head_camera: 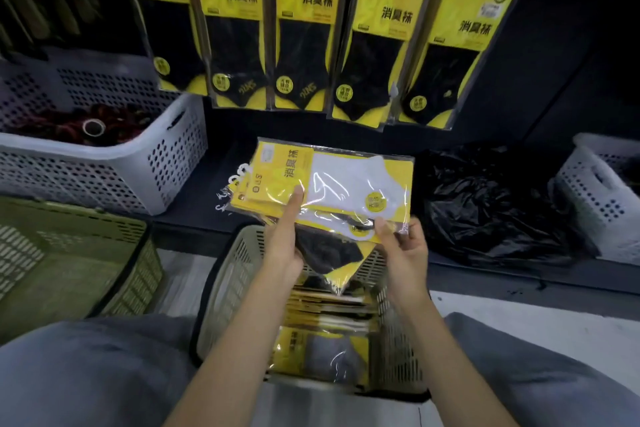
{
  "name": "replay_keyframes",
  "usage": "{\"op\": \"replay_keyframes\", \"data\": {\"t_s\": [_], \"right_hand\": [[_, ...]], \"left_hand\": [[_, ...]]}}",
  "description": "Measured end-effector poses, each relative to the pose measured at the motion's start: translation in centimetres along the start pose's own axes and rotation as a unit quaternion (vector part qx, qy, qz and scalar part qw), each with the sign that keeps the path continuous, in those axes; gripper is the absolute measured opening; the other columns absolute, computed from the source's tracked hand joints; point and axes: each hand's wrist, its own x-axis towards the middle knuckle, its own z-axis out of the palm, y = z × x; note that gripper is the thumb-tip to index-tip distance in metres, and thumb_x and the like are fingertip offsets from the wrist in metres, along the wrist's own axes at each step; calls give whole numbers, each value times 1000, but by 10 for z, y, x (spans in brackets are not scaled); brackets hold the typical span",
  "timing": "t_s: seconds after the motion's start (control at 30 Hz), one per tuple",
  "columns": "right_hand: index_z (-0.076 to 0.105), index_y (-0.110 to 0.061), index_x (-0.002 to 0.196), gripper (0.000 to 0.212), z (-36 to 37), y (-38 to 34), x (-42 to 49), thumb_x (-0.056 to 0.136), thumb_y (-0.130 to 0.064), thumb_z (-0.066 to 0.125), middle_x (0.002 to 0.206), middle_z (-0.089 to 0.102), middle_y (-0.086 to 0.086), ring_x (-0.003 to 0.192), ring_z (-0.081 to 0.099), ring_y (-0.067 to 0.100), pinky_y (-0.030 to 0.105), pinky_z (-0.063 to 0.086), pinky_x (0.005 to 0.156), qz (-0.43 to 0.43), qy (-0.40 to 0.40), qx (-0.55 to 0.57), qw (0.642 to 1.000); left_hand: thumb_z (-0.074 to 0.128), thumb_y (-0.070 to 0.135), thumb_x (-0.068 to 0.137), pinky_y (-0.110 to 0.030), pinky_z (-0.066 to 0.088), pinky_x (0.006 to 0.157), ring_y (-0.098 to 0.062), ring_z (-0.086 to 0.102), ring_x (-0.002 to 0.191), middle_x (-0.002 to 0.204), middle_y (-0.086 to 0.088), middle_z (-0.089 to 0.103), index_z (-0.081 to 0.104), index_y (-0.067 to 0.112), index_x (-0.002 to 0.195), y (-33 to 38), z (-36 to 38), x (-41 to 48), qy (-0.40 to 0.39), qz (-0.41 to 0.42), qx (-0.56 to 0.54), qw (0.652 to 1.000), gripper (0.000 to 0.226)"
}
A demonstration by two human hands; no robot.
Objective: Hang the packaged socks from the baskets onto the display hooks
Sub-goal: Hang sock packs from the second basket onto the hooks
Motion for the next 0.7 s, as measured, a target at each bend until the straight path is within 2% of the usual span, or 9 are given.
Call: {"op": "replay_keyframes", "data": {"t_s": [0.07, 0.13, 0.23, 0.3, 0.4, 0.47, 0.53, 0.6, 0.7], "right_hand": [[62, -26, 86, 20, 2, -2, 2, 72, -29, 75, 92, 72, 4, 85, 67, 17, 29, 55, 72, 7, -10, -29, 999], [58, -24, 99, 32, -1, -8, 10, 73, -28, 75, 103, 68, 2, 94, 65, 16, 27, 53, 74, 14, 8, -86, 996], [44, -21, 122, 50, -6, -27, 34, 81, -23, 73, 127, 48, -5, 119, 48, 11, 22, 39, 92, -22, 59, -187, 980], [43, -21, 132, 55, -2, -44, 50, 84, -28, 69, 133, 44, -9, 123, 41, 5, 20, 31, 99, -67, 18, -263, 962], [54, -23, 124, 38, 23, -63, 64, 88, -27, 66, 123, 56, -10, 115, 52, 2, 19, 40, 99, -78, -77, -280, 954], [58, -20, 112, 26, 39, -68, 67, 87, -21, 67, 106, 64, -10, 97, 62, -4, 17, 50, 86, -87, -91, -234, 964], [60, -17, 103, 23, 50, -69, 70, 84, -21, 71, 93, 69, -9, 83, 66, -4, 13, 51, 72, -93, -75, -188, 975], [62, -13, 96, 26, 54, -71, 71, 79, -28, 74, 81, 71, -9, 76, 67, -1, 11, 49, 65, -78, -61, -159, 982], [64, -7, 90, 35, 53, -71, 72, 73, -35, 75, 83, 75, 1, 75, 70, 13, 23, 54, 66, -9, -64, -129, 990]], "left_hand": [[80, 41, 66, -48, 52, 91, -28, 68, 99, 107, -8, 72, 63, 13, 116, 7, 5, 5, 20, 22, -15, 999, 59], [80, 32, 69, -46, 53, 89, -27, 69, 97, 108, -8, 71, 62, 11, 119, 17, 3, 8, 26, 62, -4, 998, 57], [84, 36, 65, -41, 49, 95, -20, 66, 102, 110, -2, 71, 62, 17, 117, 34, 0, 12, 13, 120, 128, 984, 59], [84, 38, 64, -34, 49, 92, -16, 65, 102, 107, 4, 71, 64, 22, 112, 43, 1, 13, -9, 148, 234, 961, 55], [84, 31, 67, -18, 51, 72, -4, 69, 88, 93, 13, 74, 70, 31, 95, 50, 13, 11, -97, 173, 314, 929, 31], [84, 28, 67, -9, 49, 61, 3, 68, 82, 90, 18, 73, 69, 33, 92, 52, 24, 8, -135, 194, 336, 912, 29], [85, 25, 67, -6, 48, 59, 3, 68, 82, 90, 18, 73, 69, 32, 94, 55, 33, 8, -143, 222, 327, 907, 32], [85, 25, 66, -6, 48, 59, 2, 69, 81, 88, 18, 73, 70, 31, 91, 59, 40, 8, -128, 238, 310, 911, 31], [84, 31, 66, -5, 47, 54, 5, 68, 75, 80, 20, 73, 70, 31, 84, 65, 44, 7, -118, 236, 293, 919, 23]]}}
